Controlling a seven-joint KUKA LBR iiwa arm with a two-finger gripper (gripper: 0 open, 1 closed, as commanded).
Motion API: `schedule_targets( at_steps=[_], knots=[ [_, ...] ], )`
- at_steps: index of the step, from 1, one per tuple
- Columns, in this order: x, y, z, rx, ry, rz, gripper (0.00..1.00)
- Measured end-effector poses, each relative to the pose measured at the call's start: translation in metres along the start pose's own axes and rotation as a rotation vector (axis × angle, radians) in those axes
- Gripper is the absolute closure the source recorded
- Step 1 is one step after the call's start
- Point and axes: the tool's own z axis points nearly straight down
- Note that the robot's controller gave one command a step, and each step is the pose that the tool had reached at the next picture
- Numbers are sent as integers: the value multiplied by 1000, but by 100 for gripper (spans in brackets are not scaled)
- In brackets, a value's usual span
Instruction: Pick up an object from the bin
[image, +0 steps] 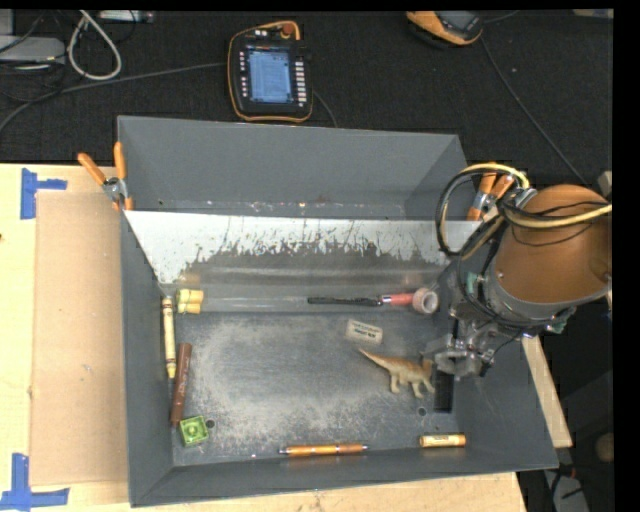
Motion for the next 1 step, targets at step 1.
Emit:
schedule_targets(
  at_steps=[1],
  knots=[
    [-1, 2, -26, -7, 0, 1, 100]
  ],
)
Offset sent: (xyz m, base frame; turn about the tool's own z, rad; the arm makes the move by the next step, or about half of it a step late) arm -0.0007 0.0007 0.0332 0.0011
